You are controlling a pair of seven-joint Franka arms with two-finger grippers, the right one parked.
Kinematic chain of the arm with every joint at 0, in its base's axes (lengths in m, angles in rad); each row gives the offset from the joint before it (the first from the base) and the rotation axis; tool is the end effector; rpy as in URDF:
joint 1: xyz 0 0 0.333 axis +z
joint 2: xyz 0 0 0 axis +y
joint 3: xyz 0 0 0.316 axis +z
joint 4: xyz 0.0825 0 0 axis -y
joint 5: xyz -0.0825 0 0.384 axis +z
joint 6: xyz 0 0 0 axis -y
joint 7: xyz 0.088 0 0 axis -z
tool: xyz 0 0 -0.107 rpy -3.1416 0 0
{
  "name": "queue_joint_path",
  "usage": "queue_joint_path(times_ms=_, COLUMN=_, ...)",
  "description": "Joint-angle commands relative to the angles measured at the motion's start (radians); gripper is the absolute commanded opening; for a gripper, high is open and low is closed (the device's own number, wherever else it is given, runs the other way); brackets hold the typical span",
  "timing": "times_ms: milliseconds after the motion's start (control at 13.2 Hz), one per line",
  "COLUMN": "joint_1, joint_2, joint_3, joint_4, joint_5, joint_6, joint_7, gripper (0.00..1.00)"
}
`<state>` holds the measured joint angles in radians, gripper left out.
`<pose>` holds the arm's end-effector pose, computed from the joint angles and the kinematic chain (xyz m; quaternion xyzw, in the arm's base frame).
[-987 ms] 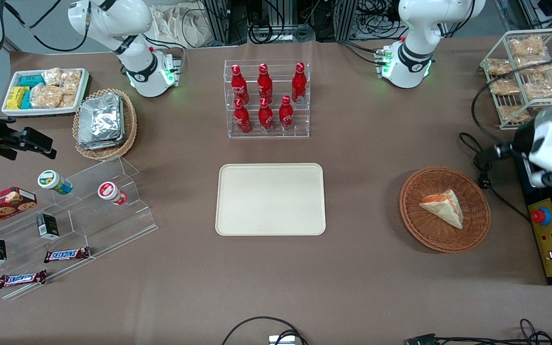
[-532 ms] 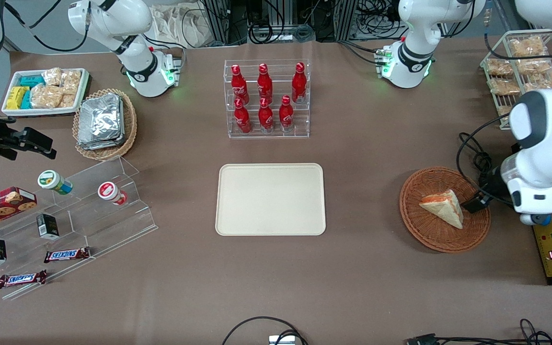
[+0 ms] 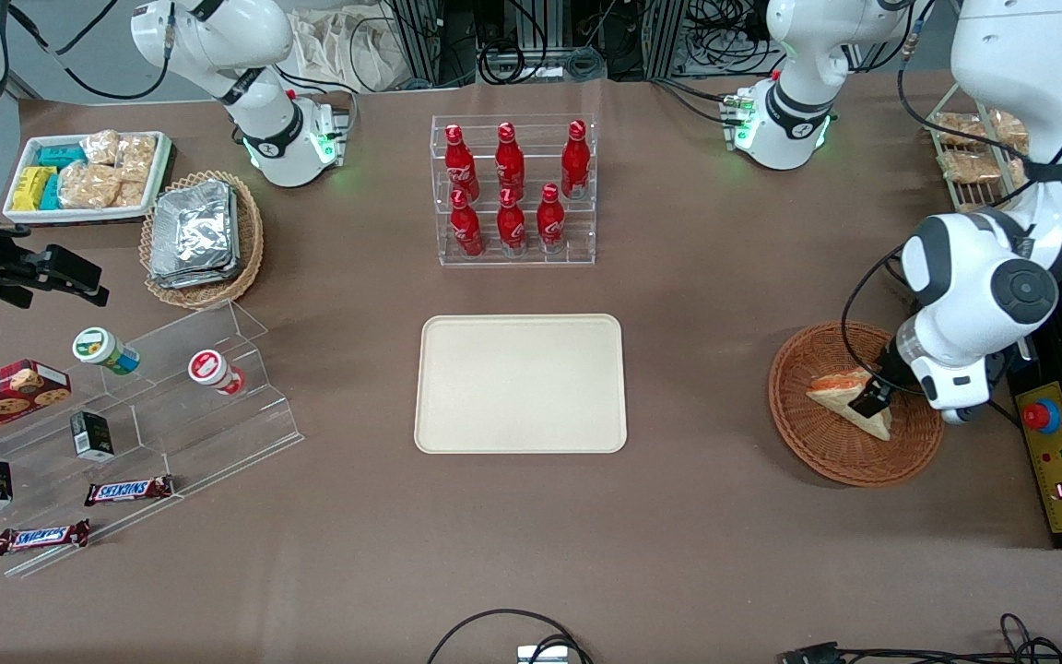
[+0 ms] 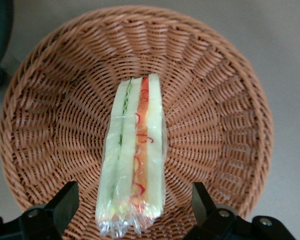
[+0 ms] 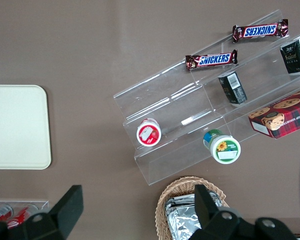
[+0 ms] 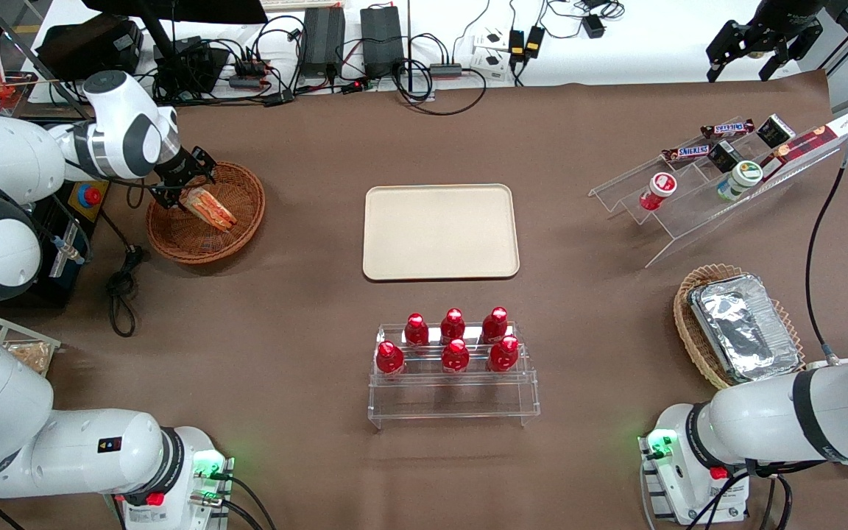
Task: Place sandwich from basket to tray
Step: 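Lower the left gripper and grasp the wrapped sandwich in the basket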
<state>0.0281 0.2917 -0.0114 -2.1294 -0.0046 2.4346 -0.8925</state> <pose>0.5746 0.0097 0.2720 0.8975 0.4409 0.0048 0.0057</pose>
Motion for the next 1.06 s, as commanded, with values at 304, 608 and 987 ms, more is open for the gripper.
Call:
queue_joint_path(times_ms=304, joint_1=-0.008, joint_2=0.047, joint_3=0.007, joint_4=-0.003, joint_5=-0.002, joint_6=0.077, joint_7=-0.019, gripper=0.26)
queue_joint_path(times_ms=608, joint_1=-0.008, joint_2=0.024, joint_3=0.007, joint_4=0.002, joint_5=0.0, joint_6=0.051, joint_7=-0.011, gripper=0.0)
queue_joint_path(times_ms=987, joint_1=-0.019, joint_2=-0.097, joint_3=-0.091, joint_4=0.11, joint_5=0.171, joint_6=-0.313, joint_7=0.0, gripper=0.0)
